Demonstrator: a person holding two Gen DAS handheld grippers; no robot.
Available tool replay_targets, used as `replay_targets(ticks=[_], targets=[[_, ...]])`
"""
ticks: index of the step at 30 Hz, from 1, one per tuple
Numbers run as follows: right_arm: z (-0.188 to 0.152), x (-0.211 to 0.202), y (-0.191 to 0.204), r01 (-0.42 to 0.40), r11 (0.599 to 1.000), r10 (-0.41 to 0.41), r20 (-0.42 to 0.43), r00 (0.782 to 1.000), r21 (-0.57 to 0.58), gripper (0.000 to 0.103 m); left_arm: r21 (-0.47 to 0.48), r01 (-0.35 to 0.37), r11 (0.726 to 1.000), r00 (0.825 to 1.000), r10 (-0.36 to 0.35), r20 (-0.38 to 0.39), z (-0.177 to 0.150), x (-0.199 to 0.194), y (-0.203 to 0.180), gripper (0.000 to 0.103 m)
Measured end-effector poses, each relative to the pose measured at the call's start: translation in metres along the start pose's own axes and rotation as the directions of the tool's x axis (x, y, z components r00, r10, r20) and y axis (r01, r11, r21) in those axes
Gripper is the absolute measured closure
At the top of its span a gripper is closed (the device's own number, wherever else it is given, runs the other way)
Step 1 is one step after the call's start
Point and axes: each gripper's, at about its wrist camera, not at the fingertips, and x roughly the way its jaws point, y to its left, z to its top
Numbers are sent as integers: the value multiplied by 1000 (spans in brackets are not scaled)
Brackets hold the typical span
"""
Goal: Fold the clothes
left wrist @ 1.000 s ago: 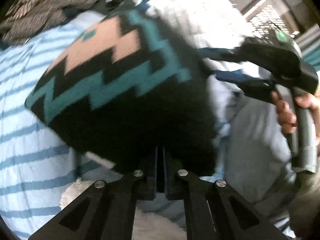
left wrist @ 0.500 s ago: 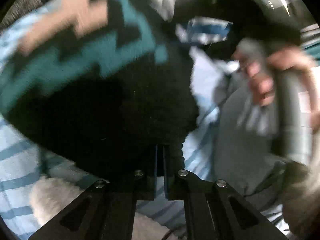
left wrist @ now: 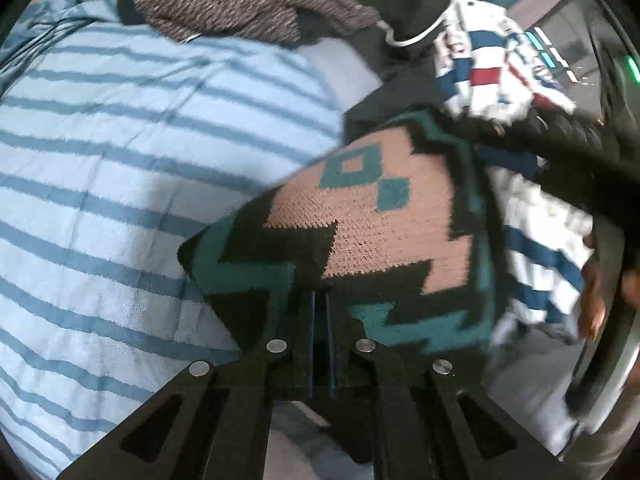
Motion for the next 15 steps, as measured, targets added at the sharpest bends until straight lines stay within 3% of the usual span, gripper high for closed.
replay_targets(ticks=[3, 7, 9, 13, 15], targets=[[-2, 39, -2, 40, 999, -40, -75, 996, -3, 65, -1, -21, 1000, 999, 21, 30, -6, 4, 6, 96], [-7, 41, -8, 29, 999, -28, -36, 999, 27, 65, -34, 10, 999, 1000, -10, -9, 1, -3, 14, 96], [-9, 29, -7, 19, 1000, -19, -15, 1000, 12, 65, -61, 26, 998, 999, -28, -32, 5, -12, 14, 96], [-12, -9, 0, -71, 996, 70, -11, 997, -54, 61, -93, 153, 984, 987, -156, -31, 4, -27, 5, 96], [-16, -24, 7, -108, 988, 107, -21, 994, -108, 60, -79, 130, 988, 990, -133, -35, 2, -26, -2, 96]])
